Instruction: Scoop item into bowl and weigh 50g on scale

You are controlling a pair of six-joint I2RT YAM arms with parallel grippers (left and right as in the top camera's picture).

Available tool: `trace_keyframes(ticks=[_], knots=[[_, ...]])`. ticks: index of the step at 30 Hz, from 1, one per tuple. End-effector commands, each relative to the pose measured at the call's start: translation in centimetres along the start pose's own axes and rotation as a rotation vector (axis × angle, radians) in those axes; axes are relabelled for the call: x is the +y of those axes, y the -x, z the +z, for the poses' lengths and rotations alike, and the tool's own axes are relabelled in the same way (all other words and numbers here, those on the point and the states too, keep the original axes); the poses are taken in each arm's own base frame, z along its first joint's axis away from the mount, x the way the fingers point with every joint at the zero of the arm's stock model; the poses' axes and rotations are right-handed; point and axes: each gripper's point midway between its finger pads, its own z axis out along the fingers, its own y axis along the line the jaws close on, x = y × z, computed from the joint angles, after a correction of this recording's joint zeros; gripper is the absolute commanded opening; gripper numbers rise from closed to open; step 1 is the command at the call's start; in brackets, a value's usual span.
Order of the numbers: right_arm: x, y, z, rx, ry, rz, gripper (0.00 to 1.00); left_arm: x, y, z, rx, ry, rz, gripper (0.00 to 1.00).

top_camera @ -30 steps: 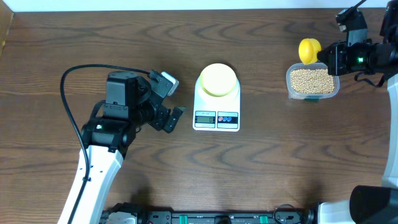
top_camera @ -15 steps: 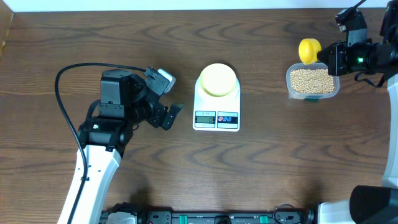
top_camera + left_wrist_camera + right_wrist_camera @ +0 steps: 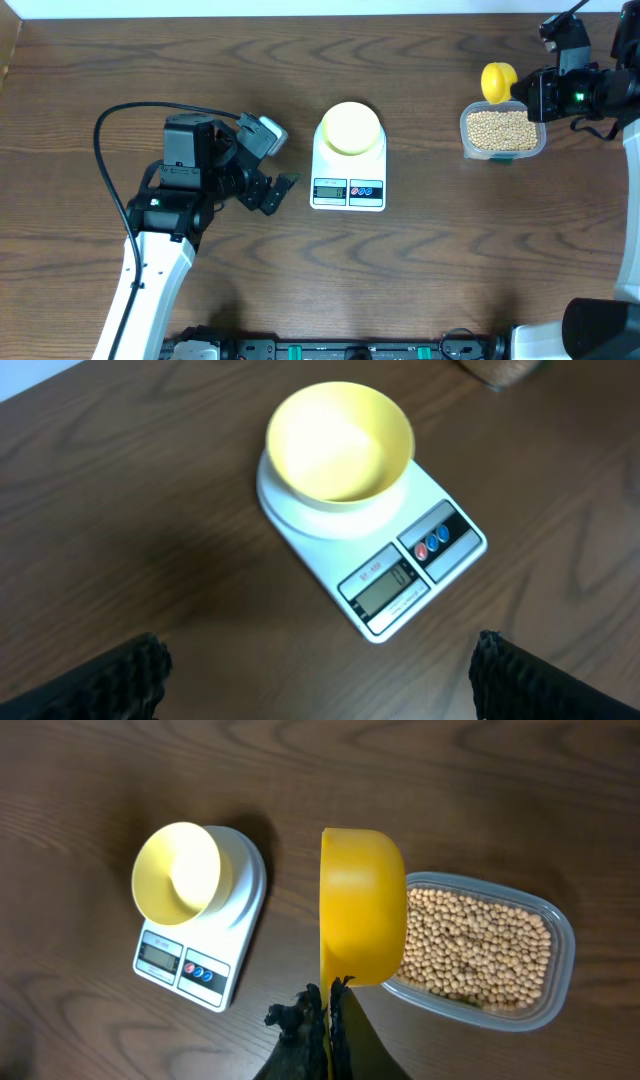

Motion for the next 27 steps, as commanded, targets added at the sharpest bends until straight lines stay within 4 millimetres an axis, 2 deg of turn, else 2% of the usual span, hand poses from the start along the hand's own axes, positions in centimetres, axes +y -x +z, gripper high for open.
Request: trace_keyframes(ticks=[1,27], knots=[[0.82,0.73,-1.05,-0.027,-0.014,-0.043,0.01,-0.7,-0.04,0.23,-0.01,-0.048,0.063,0.98],[1.32,0.41,-1.0,-0.016,0.009,-0.036,0.01,-0.29,-0.27,0.28,0.004,-0.025,0.062,0.97]])
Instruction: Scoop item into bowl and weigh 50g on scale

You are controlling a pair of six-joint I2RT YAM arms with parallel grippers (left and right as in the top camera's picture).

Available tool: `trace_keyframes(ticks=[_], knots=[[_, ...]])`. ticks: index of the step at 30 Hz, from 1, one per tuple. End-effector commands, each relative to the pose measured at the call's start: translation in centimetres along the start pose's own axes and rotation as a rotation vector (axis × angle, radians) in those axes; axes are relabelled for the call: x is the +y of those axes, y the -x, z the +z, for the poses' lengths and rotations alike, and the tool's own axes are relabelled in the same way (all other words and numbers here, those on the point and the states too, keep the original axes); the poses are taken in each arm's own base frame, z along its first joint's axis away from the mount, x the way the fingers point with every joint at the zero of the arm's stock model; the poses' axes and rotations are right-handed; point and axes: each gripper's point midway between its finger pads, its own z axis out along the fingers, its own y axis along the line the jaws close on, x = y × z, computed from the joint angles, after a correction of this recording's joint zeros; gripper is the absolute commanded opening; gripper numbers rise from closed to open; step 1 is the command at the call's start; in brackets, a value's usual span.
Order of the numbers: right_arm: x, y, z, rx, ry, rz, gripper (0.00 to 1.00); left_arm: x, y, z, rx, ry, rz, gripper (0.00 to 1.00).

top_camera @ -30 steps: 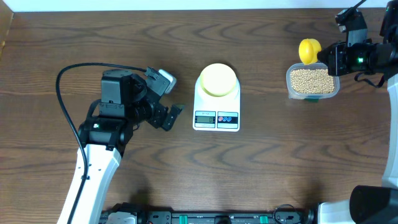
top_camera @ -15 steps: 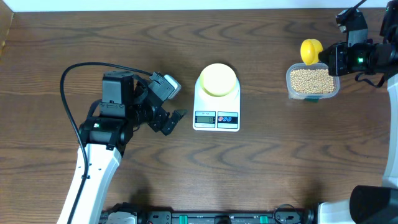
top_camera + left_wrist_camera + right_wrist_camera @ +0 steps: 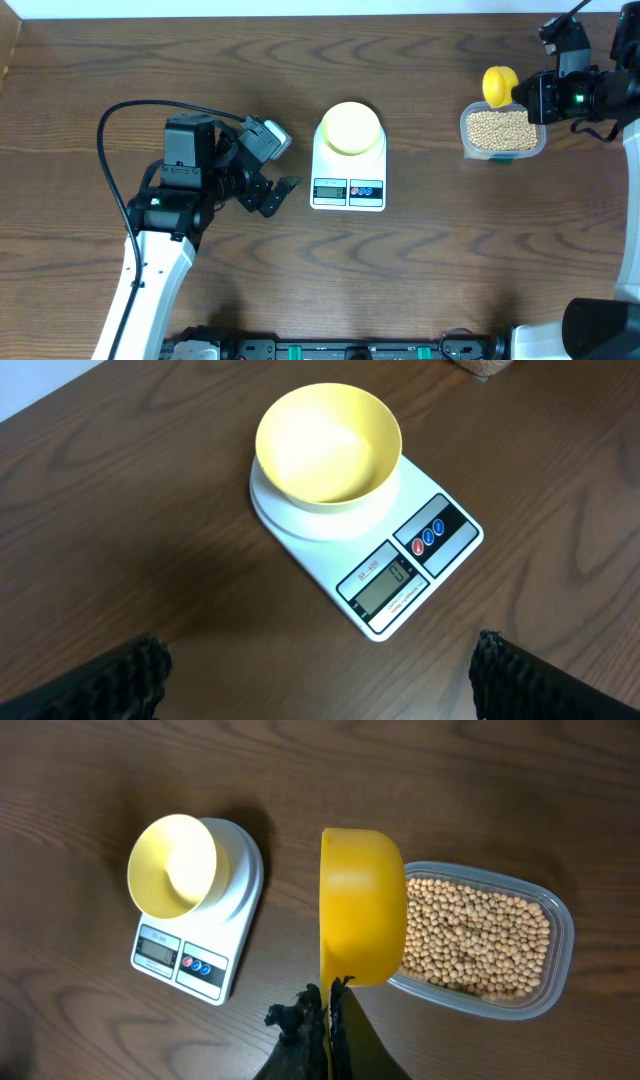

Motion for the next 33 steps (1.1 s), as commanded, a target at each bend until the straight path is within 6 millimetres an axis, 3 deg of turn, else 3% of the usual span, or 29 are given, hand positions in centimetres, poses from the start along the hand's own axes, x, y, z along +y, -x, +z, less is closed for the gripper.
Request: trace_keyframes(ticks=[1,13,23,33], knots=[[1.7,0.9,-0.9,-0.037,0.021,-0.052,0.01,0.0,-0.3,0.2,0.008,-0.007,0.002,0.98],[3.6,1.1,0.0,-0.018,0.025,-0.11,0.01,0.0,-0.3,0.2,0.008,-0.007,0.002,0.98],[6.5,3.5,1.0,-0.096,0.06,-0.169,0.01,0.0,-0.3,0.2,0.008,-0.007,0.002,0.97],[6.3,2.7,1.1,-0.058,0.039,-0.151,0.01,0.0,-0.3,0.2,0.008,-0.007,0.002,0.97]])
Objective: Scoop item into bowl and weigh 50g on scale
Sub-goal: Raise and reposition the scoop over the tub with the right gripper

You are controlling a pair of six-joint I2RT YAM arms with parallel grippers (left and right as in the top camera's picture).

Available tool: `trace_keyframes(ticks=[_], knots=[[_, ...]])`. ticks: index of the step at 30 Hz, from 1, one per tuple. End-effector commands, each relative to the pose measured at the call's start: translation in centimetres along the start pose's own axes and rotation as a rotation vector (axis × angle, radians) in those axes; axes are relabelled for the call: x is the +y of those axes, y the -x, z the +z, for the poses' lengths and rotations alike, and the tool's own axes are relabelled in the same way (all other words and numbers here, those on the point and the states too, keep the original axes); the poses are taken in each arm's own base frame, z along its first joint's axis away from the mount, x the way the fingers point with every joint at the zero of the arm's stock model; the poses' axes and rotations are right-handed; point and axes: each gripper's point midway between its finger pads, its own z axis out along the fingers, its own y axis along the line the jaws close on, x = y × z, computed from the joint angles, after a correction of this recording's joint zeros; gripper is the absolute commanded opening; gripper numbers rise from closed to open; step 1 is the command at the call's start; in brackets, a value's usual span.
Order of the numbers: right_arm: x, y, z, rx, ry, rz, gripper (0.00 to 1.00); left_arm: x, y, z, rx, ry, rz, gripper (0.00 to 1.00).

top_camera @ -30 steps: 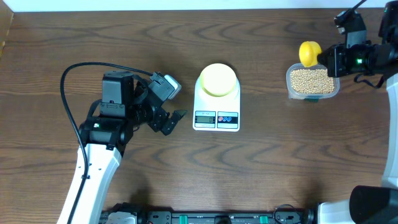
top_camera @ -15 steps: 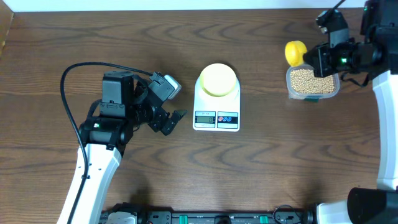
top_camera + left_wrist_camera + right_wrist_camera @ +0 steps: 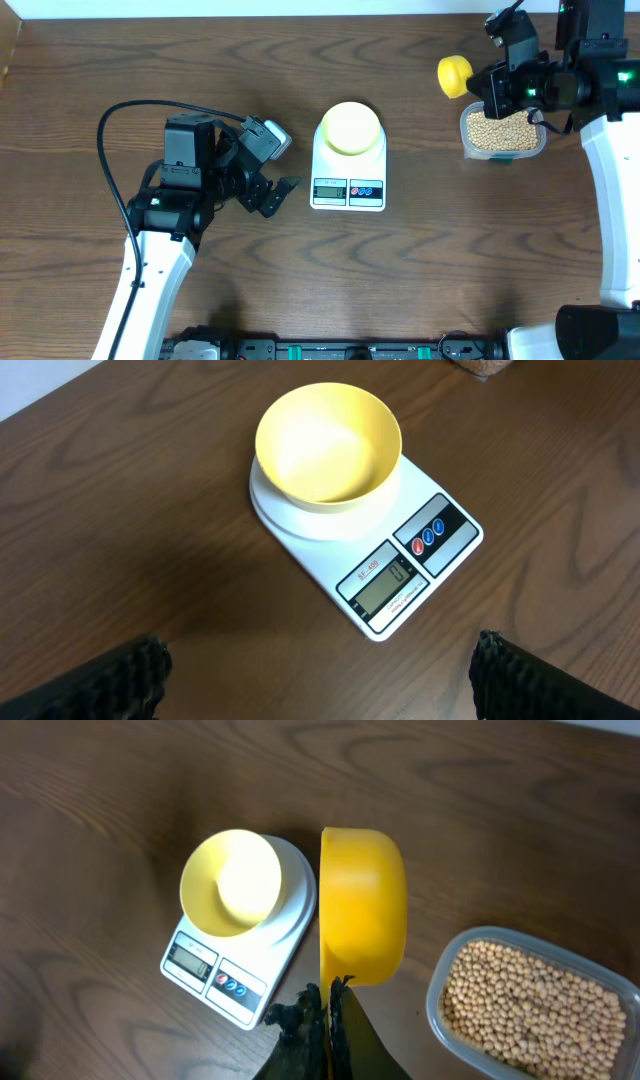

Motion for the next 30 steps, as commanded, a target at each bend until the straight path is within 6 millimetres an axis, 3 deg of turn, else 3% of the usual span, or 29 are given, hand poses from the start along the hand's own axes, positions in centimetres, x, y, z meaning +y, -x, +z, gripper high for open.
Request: trace_keyframes(ticks=[1,9,17,22,30], knots=[[-0.2,0.7,-1.2,-0.027,-0.041,-0.003,0.01,0.0,-0.3,0.2,0.007,-0.008,0.002,0.98],[-2.6,2.9,-1.6,-0.105,-0.175,-0.029,0.01,0.0,-0.3,0.2,0.007,-0.008,0.002,0.97],[-5.3,5.2,-3.0,-0.234,-0.266,0.208,0.01,0.0,-0.3,0.2,0.007,-0.008,0.002,0.98],[-6.8,5.5,-4.2,-0.285,-0.271,0.382,0.01,0.0,-0.3,0.2,0.007,-0.008,0.002,0.97],[-9.4,7.5,-4.7,-0.364,-0.298,0.481,0.01,0.0,-0.3,0.2,0.007,-0.008,0.002,0.98]])
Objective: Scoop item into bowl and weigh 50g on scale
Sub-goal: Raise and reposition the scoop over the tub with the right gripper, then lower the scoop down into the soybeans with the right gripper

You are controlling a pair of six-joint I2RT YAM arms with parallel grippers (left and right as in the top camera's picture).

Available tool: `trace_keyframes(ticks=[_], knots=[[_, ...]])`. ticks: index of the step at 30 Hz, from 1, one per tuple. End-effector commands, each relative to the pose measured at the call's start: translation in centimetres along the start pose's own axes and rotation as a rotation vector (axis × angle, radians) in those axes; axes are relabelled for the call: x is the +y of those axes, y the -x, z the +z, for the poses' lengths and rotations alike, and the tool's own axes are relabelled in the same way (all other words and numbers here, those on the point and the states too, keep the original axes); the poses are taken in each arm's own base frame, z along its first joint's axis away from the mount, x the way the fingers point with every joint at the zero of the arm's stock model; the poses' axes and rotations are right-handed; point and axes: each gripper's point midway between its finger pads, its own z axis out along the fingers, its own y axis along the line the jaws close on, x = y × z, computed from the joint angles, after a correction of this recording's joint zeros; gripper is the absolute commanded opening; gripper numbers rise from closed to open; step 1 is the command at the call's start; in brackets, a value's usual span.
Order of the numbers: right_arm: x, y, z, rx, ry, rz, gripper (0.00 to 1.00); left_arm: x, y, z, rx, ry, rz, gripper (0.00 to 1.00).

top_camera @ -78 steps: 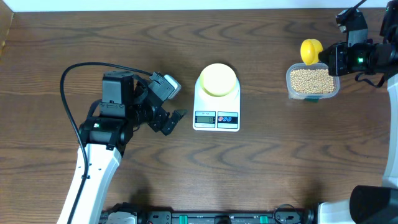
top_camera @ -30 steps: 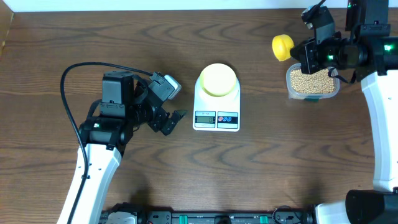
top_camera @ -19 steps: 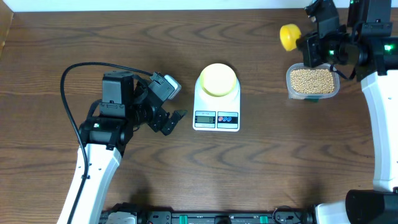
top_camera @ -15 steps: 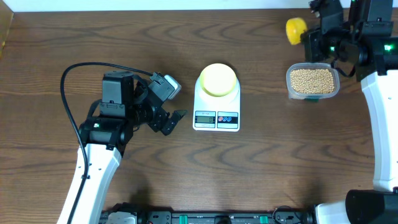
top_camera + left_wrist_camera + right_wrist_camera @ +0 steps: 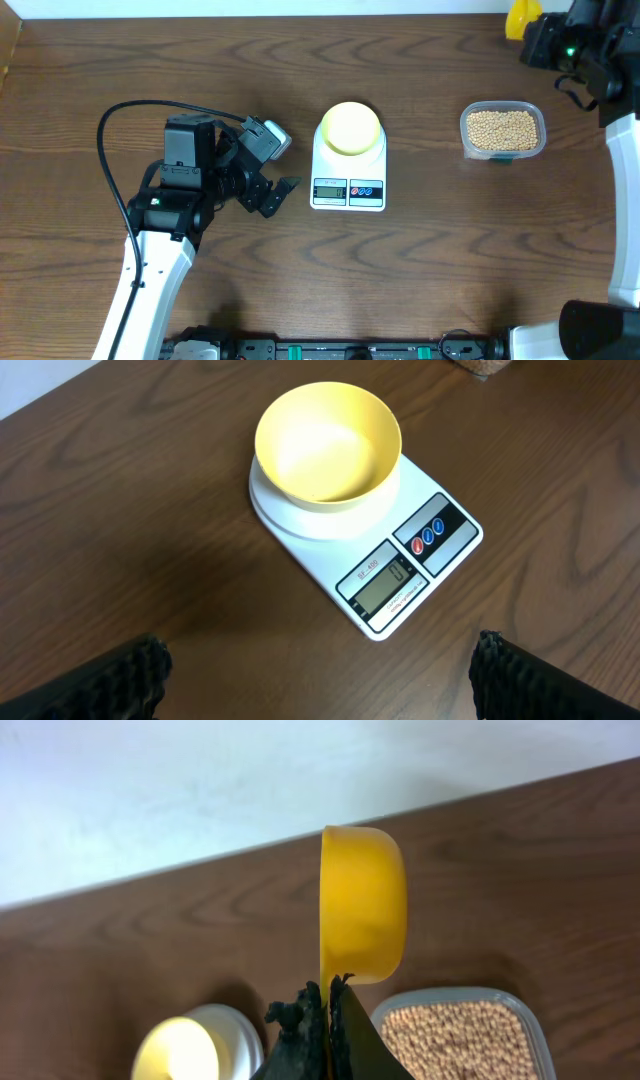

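Note:
A pale yellow bowl (image 5: 350, 128) sits empty on the white scale (image 5: 348, 185) at the table's middle; the left wrist view shows the bowl (image 5: 328, 444) and the scale's display (image 5: 387, 579). My right gripper (image 5: 328, 992) is shut on the handle of a yellow scoop (image 5: 363, 905), held at the table's far right edge, where the scoop (image 5: 521, 18) shows in the overhead view. A clear tub of soybeans (image 5: 502, 130) lies in front of it. My left gripper (image 5: 275, 195) rests open left of the scale, nothing between its fingers.
A black cable (image 5: 130, 115) loops from the left arm over the table's left part. A white wall (image 5: 200, 790) rises behind the table's far edge, close to the scoop.
My right gripper has moved with the scoop from left of the soybean tub to the table's far right edge, behind the tub. The left arm has not moved.
My right gripper held the scoop just behind the tub's left end at the first two moments. Then it was further left, between tub and scale. Now it is at the far right edge. The bowl stayed empty and the left gripper stayed open.

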Motion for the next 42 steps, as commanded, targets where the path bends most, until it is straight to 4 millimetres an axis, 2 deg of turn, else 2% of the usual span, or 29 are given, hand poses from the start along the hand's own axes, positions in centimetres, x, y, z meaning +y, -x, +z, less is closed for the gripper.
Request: trace_keyframes(ticks=[1,8,12,15,19,23,29,33,42], knots=[[-0.1,1.8,0.5,-0.03,-0.01,0.068,0.01,0.0,-0.3,0.2,0.006,-0.006,0.003,0.98],[-0.4,2.7,2.6,0.063,-0.032,0.056,0.01,0.0,-0.3,0.2,0.006,-0.006,0.003,0.98],[-0.7,2.3,3.3,0.13,-0.047,0.042,0.01,0.0,-0.3,0.2,0.006,-0.006,0.003,0.98],[-1.9,0.2,3.6,0.236,-0.081,0.056,0.01,0.0,-0.3,0.2,0.006,-0.006,0.003,0.97],[-4.1,-5.0,3.7,0.464,-0.121,0.046,0.01,0.0,-0.3,0.2,0.006,-0.006,0.003,0.98],[-4.9,-7.2,4.1,0.568,-0.116,-0.021,0.01,0.0,-0.3,0.2,0.006,-0.006,0.003,0.98],[-5.7,-7.7,5.5,0.597,-0.091,-0.134,0.01,0.0,-0.3,0.2,0.006,-0.006,0.003,0.98],[-6.4,-8.0,5.7,0.614,-0.09,-0.189,0.01,0.0,-0.3,0.2,0.006,-0.006,0.003,0.98],[-6.5,-7.1,6.2,0.573,-0.079,-0.216,0.01,0.0,-0.3,0.2,0.006,-0.006,0.003,0.98]])
